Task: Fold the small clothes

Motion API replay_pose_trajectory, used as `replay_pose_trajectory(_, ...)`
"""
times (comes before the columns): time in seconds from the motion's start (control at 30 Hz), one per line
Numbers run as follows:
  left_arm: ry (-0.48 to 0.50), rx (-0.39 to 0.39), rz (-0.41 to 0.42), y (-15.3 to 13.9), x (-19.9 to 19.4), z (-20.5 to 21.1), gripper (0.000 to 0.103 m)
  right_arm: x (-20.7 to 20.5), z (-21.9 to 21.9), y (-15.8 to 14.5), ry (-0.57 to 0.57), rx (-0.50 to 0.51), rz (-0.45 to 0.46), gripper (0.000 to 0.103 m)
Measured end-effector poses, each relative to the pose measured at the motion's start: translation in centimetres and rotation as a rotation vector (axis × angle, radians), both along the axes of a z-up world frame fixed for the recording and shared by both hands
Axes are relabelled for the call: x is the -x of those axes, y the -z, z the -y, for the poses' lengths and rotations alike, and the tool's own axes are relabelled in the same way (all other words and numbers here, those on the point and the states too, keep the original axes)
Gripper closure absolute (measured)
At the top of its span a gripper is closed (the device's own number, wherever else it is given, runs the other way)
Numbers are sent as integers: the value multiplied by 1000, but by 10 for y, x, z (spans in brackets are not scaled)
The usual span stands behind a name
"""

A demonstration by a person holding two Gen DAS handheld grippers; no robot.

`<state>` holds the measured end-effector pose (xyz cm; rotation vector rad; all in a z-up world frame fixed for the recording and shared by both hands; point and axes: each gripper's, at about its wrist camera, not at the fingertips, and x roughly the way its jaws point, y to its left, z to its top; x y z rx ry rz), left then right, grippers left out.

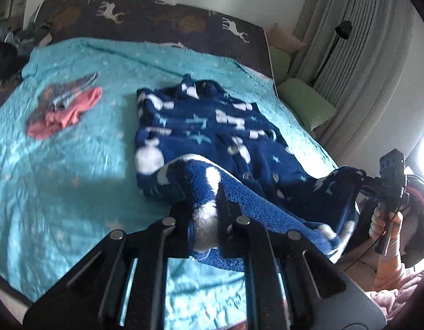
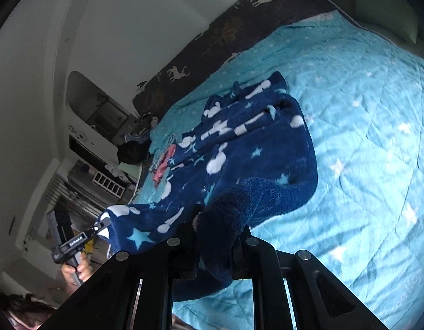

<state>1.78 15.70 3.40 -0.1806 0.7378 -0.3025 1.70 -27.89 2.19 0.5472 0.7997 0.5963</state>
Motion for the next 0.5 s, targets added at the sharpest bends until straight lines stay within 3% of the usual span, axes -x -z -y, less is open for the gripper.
replay_pose_trajectory(0.3, -15, -66, 104, -53, -68, 6, 89, -86, -2, -68, -3, 45, 136, 90)
replay_pose_trajectory(0.5, -56, -67, 132, -72, -125, 2, 89, -152, 1, -89, 35, 54, 146, 90)
